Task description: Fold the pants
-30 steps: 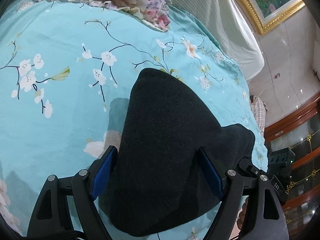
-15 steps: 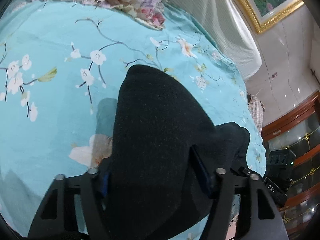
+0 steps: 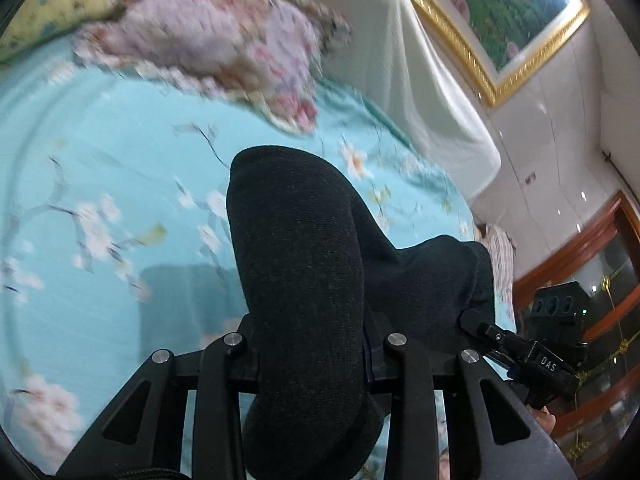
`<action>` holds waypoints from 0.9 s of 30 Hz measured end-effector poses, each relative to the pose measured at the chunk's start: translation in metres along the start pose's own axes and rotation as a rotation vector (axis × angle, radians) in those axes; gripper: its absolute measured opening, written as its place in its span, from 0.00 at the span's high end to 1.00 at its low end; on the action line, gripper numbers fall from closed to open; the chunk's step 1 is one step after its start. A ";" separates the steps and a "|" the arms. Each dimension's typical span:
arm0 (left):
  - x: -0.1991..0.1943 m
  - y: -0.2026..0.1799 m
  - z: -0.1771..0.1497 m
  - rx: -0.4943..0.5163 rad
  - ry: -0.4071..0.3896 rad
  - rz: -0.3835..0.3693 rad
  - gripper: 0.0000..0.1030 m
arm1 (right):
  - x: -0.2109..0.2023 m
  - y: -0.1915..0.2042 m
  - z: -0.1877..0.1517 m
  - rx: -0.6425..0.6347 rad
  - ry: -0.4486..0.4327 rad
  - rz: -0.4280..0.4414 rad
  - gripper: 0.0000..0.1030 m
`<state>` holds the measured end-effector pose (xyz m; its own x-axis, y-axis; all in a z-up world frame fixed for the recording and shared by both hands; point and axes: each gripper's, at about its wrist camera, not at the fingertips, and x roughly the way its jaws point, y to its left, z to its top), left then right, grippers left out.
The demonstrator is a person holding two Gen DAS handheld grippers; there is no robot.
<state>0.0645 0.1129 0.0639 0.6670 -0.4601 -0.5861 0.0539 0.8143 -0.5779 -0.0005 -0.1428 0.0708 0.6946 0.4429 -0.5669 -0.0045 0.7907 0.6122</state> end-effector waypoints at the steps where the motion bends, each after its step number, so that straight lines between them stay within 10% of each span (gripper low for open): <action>1: -0.009 0.004 0.003 -0.008 -0.016 0.006 0.68 | 0.004 0.004 0.003 -0.006 0.003 0.015 0.61; 14: -0.093 0.077 0.028 -0.095 -0.158 0.174 0.68 | 0.106 0.075 0.030 -0.107 0.117 0.175 0.61; 27: -0.086 0.122 0.061 -0.122 -0.164 0.242 0.68 | 0.175 0.094 0.052 -0.152 0.171 0.202 0.61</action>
<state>0.0586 0.2735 0.0787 0.7611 -0.1866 -0.6212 -0.2042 0.8401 -0.5025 0.1574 -0.0129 0.0578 0.5376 0.6520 -0.5346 -0.2469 0.7280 0.6396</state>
